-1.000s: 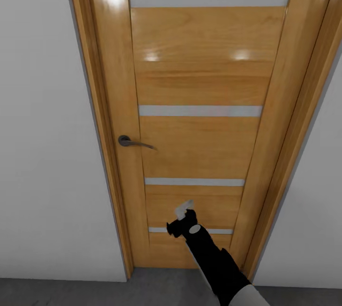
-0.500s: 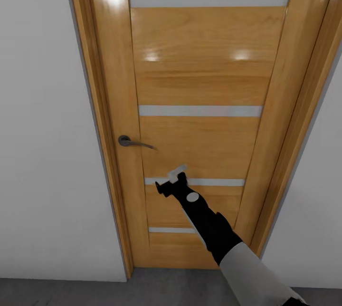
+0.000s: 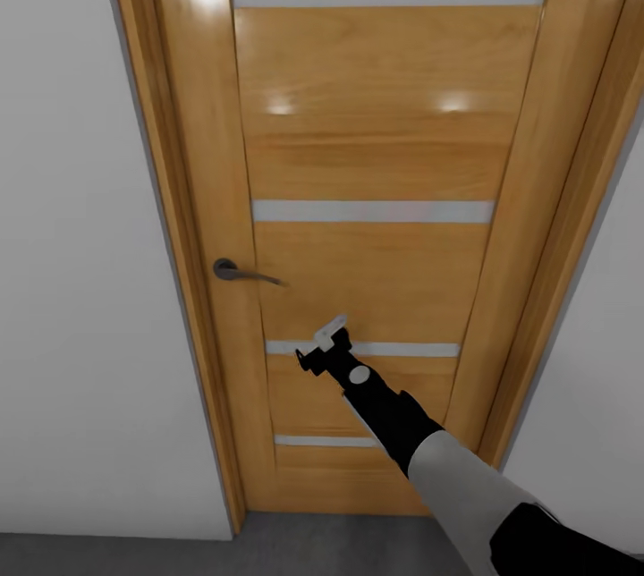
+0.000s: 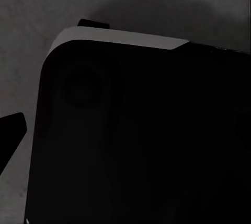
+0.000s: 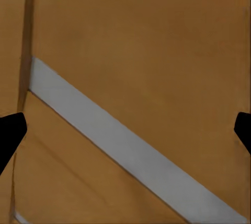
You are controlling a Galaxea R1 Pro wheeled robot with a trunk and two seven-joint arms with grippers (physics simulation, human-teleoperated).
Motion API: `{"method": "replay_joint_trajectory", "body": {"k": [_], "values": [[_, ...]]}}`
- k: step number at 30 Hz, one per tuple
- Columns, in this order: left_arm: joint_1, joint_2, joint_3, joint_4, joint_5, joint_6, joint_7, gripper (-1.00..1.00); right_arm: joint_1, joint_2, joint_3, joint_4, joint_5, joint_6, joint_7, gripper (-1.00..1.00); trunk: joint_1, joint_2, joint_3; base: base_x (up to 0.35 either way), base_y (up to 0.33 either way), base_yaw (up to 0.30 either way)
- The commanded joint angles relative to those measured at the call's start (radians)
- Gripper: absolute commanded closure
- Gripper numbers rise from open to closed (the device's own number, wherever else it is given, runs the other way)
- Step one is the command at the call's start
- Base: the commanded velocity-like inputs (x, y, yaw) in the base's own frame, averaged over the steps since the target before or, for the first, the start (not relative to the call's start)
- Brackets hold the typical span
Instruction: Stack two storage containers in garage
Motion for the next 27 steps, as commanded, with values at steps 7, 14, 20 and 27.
{"method": "replay_joint_trajectory", "body": {"k": [7,14,20,27], "values": [[0.000,0.000,0.002,0.000,0.006,-0.003,0.001,-1.00,-0.001,0.000,0.000,0.024,0.011,0.008,-0.026,-1.00,0.000,0.000,-0.001,0.296,-0.148,0.000],[0.000,0.000,0.002,0.000,0.006,-0.003,0.001,-1.00,-0.001,0.000,0.000,0.024,0.011,0.007,-0.030,-1.00,0.000,0.000,-0.001,0.310,-0.044,0.000],[0.000,0.000,0.003,0.000,0.005,-0.003,0.001,-1.00,-0.031,0.000,-0.001,0.025,0.012,0.008,-0.030,-1.00,0.000,0.000,-0.001,0.315,-0.003,0.000],[0.000,0.000,0.003,0.000,0.005,-0.003,0.001,-1.00,-0.059,0.000,-0.001,0.029,0.010,0.012,-0.035,-1.00,0.000,0.000,-0.001,0.316,0.000,0.000]]}}
